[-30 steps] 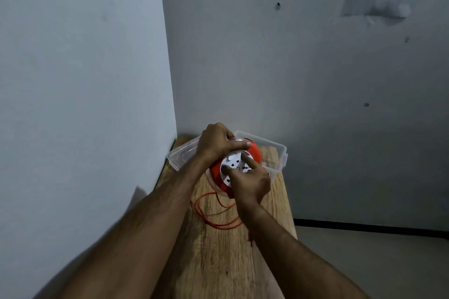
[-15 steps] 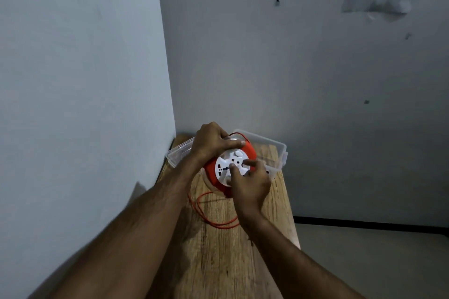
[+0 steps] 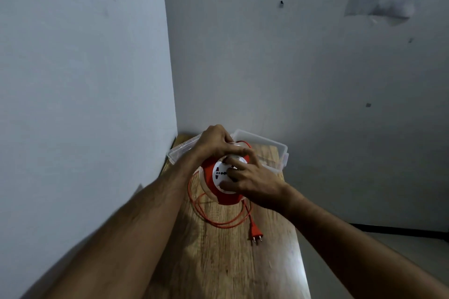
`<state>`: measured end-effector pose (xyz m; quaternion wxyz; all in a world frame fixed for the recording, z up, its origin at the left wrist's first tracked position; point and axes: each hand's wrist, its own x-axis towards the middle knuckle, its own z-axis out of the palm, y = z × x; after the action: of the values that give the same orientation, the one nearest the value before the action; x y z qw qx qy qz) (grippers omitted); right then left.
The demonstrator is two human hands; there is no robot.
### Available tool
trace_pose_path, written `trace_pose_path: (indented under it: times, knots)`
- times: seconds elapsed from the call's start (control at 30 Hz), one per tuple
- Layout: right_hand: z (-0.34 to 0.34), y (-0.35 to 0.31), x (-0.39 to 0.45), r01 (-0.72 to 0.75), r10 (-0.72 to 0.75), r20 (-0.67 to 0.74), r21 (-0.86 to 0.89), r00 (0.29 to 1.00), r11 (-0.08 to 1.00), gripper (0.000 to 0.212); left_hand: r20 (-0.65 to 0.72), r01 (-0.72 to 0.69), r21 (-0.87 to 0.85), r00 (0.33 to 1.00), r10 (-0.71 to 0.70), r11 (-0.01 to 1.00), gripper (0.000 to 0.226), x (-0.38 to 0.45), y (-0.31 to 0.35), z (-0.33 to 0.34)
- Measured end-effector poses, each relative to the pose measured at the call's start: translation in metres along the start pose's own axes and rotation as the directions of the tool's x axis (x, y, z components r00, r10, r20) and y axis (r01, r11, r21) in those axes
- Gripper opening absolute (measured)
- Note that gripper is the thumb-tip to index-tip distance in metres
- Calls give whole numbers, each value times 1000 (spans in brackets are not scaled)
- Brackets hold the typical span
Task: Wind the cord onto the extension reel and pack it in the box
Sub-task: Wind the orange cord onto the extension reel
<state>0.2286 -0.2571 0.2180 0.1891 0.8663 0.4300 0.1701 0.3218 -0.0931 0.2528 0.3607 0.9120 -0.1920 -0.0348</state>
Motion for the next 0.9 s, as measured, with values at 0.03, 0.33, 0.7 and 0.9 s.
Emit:
trace_pose_path:
  times: [0.03,0.33,0.7,0.9]
  knots:
    - [-1,1,1,28,-28,21,-15,999,999,50,0,3,3,1000,-3,1000,50,-1,0,0]
    - [-3,2,7,100,-91,62,-172,994,980,50,-9,16,41,1000,-16,999,22,0,-3,8]
    - [3,19,10,283,-289,28,-326,957,902,60,-20,6,64,1000,-5,998,14,3,0,10]
    - [8,20,15,119,-137,-94,-176,986,977,66,-85,4,62,996,1,998,34,5,-3,7]
